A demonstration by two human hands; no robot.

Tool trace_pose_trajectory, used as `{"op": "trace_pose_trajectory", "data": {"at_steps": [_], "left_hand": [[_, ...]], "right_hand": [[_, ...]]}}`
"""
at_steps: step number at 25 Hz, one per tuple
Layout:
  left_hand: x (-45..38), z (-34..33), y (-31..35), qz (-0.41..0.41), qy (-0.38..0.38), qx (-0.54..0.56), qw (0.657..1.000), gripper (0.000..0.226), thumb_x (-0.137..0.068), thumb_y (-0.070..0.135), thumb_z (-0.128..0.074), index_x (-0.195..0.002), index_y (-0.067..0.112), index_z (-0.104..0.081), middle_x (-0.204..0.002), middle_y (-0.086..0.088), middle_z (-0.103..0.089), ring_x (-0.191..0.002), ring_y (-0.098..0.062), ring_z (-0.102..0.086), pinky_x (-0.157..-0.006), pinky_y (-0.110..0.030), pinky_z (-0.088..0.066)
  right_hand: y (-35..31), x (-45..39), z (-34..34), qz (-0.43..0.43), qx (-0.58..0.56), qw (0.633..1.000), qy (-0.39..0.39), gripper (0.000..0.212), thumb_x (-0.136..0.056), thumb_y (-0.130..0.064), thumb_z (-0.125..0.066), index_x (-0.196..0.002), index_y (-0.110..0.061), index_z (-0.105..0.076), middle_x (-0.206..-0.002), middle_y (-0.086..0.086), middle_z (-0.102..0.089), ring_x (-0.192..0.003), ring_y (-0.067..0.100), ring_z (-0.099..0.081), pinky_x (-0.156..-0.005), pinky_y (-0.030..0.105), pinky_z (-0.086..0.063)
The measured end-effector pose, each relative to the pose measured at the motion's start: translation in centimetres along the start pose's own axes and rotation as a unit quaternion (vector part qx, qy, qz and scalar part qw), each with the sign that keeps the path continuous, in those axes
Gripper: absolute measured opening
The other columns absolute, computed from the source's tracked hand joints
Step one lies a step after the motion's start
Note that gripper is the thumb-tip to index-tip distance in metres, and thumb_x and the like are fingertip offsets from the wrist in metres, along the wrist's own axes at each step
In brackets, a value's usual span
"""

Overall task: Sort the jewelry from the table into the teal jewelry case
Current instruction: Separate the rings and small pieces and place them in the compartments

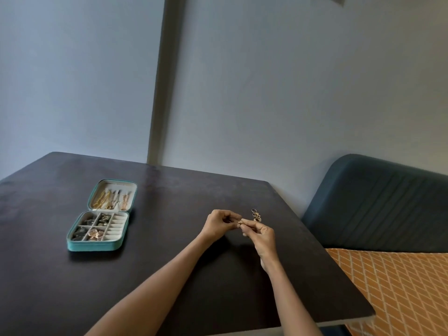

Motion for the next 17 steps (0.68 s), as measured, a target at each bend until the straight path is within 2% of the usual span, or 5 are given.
{"op": "trace_pose_trajectory", "data": {"at_steps": [6, 10, 13, 15, 17], "left_hand": [[2.6, 9.5, 1.7, -0.03, 0.001, -0.063, 0.998, 0.019, -0.074, 0.008, -0.077, -0.092, 0.004, -0.074, -0.092, -0.01, -0.074, -0.086, -0.016, -0.07, -0.084, -0.026, -0.055], [5.3, 16.7, 2.0, -0.038, 0.0, -0.187, 0.982, 0.019, -0.073, 0.015, -0.078, -0.091, 0.009, -0.076, -0.091, -0.005, -0.075, -0.074, 0.007, -0.065, -0.08, -0.014, -0.051], [7.2, 21.9, 1.7, -0.021, -0.004, -0.258, 0.966, 0.019, -0.074, 0.014, -0.077, -0.093, 0.008, -0.076, -0.089, -0.007, -0.075, -0.066, 0.015, -0.06, -0.071, -0.009, -0.047], [8.4, 24.9, 1.5, -0.007, -0.002, -0.305, 0.952, 0.018, -0.075, 0.015, -0.076, -0.092, 0.009, -0.076, -0.087, -0.007, -0.075, -0.063, 0.012, -0.059, -0.066, -0.005, -0.045], [9.2, 27.0, 1.3, 0.003, 0.014, -0.342, 0.939, 0.017, -0.076, 0.014, -0.075, -0.092, 0.01, -0.076, -0.088, -0.007, -0.075, -0.066, 0.005, -0.058, -0.063, 0.0, -0.04]], "right_hand": [[-2.8, 1.0, -9.0, 0.009, -0.021, 0.999, -0.045, 0.014, -0.082, -0.001, -0.067, -0.096, -0.003, -0.071, -0.086, 0.006, -0.072, -0.074, 0.012, -0.067, -0.067, 0.018, -0.055], [-4.2, 2.4, -16.6, 0.026, 0.0, 0.996, -0.086, 0.014, -0.082, -0.003, -0.068, -0.096, -0.001, -0.07, -0.079, 0.006, -0.069, -0.067, 0.011, -0.063, -0.064, 0.017, -0.054], [-5.9, 3.0, -22.0, 0.084, 0.07, 0.986, -0.128, 0.012, -0.078, -0.008, -0.073, -0.09, -0.007, -0.074, -0.074, -0.002, -0.07, -0.062, 0.002, -0.062, -0.061, 0.021, -0.051], [-6.8, 3.3, -25.5, 0.122, 0.153, 0.968, -0.155, 0.013, -0.075, -0.022, -0.077, -0.087, -0.017, -0.077, -0.076, -0.007, -0.073, -0.067, -0.001, -0.063, -0.064, 0.023, -0.05], [-7.3, 3.5, -27.9, 0.133, 0.227, 0.95, -0.17, 0.015, -0.076, -0.029, -0.076, -0.088, -0.021, -0.077, -0.085, -0.005, -0.075, -0.076, 0.005, -0.065, -0.069, 0.024, -0.049]]}}
Point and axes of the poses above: each hand's wrist, its own x-axis away from the middle knuckle, its own z-axis out of the back of the hand, y = z × x, the point moved 9 cm from there along -x, towards the middle knuckle
